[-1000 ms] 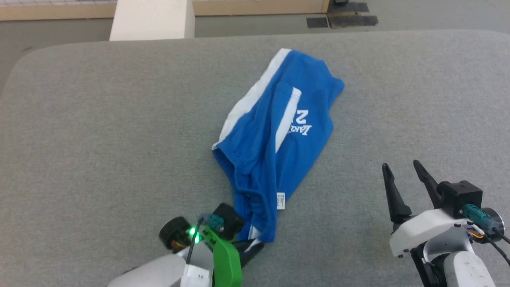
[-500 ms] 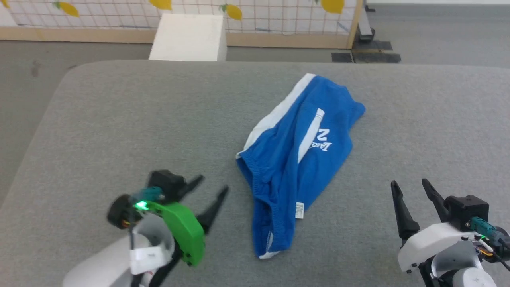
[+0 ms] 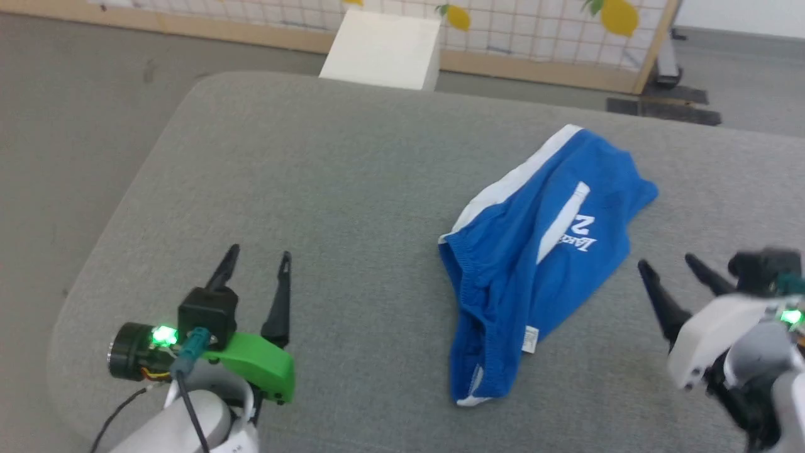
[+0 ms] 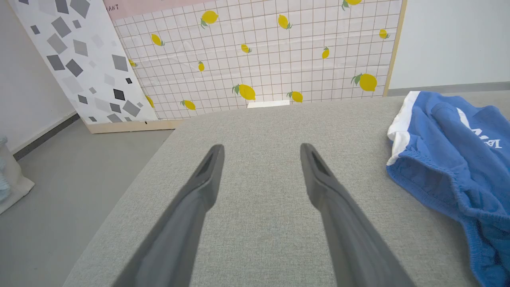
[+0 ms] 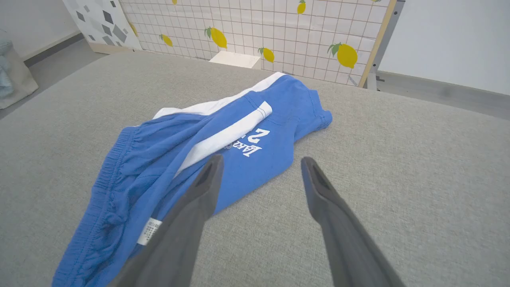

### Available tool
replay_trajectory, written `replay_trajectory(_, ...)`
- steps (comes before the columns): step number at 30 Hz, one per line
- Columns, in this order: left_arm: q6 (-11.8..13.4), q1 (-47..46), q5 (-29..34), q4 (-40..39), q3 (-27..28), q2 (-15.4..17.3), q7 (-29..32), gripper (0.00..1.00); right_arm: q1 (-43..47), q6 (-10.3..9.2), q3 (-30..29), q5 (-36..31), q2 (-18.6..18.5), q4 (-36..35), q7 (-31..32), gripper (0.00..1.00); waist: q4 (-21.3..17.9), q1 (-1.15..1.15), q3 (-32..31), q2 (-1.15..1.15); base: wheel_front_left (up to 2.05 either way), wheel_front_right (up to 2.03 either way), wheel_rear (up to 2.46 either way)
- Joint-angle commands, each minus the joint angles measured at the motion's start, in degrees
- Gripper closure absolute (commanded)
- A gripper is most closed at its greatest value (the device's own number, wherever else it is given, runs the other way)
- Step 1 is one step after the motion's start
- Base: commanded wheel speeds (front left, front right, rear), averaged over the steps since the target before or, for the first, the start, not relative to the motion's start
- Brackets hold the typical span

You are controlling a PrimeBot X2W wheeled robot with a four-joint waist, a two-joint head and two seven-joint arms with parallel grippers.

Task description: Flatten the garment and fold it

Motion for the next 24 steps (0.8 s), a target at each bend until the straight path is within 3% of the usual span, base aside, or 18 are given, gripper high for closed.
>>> replay_trajectory(1,0.1,1.2,1.6,-0.7,0.9,-1.2,-0.4,0.0,-3.0,-0.09,0.3,2.2,-1.7,0.2,2.9,0.0,3.8,0.0,3.8,0.0,0.0,0.0,0.0)
replay_trajectory(8,-3.5,1.4,6.1,-0.8,2.7,-5.1,-0.4,0.0,-17.8,-0.09,3.9,11.4,-11.0,6.0,19.7,0.0,8.4,0.0,10.1,0.0,0.0,0.0,0.0)
replay_trajectory(13,-5.5,0.9,8.1,0.0,4.3,-8.0,-0.4,0.0,-26.7,-0.09,7.4,13.8,-14.8,13.8,26.5,0.0,11.4,0.0,13.6,0.0,0.0,0.0,0.0)
replay_trajectory(24,-8.9,1.4,11.4,2.1,7.1,-13.4,-0.4,0.0,-36.5,-0.09,10.1,13.1,-16.6,27.4,28.9,0.0,15.6,0.0,17.4,0.0,0.0,0.0,0.0)
